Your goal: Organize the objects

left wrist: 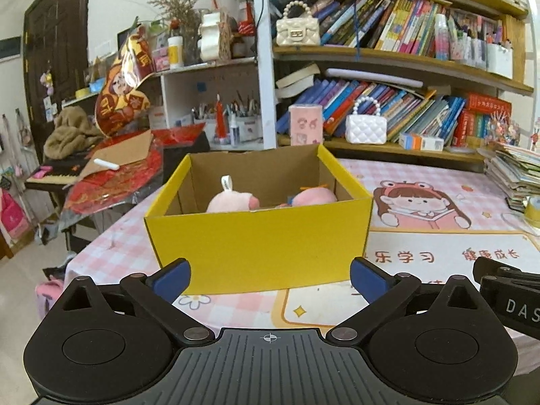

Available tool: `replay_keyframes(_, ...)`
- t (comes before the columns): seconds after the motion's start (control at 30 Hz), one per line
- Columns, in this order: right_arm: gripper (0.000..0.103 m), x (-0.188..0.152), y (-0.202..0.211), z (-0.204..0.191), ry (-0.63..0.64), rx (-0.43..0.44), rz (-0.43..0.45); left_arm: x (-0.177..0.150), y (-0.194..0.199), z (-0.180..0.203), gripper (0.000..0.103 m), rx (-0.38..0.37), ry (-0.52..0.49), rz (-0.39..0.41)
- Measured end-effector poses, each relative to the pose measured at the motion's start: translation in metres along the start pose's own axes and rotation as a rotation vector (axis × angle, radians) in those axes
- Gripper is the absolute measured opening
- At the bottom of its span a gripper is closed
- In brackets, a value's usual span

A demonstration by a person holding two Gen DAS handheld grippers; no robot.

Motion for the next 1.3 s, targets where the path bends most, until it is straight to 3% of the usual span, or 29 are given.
replay_keyframes(0.47,0.102,-0.012,0.003,0.009,0.002,-0.081,-0.061,-0.007,0.003,0.009,0.103,-0.039,-0.013,-0.043)
replay_keyframes(1.3,0.102,-0.013,0.005,0.02,-0.028,-0.106,-0.067,-0.012,0.007,0.023,0.103,-0.036,-0.044,-0.055)
Point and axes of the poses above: each gripper's, at about its wrist camera, not at the fingertips, and y roughly against the way its jaws point, z to its right, x to its top, the point moved 5 cm from there along -y, roughly the way its jaws point, and after that the axes turned 1 degree about -y, right-handed, at the moved point
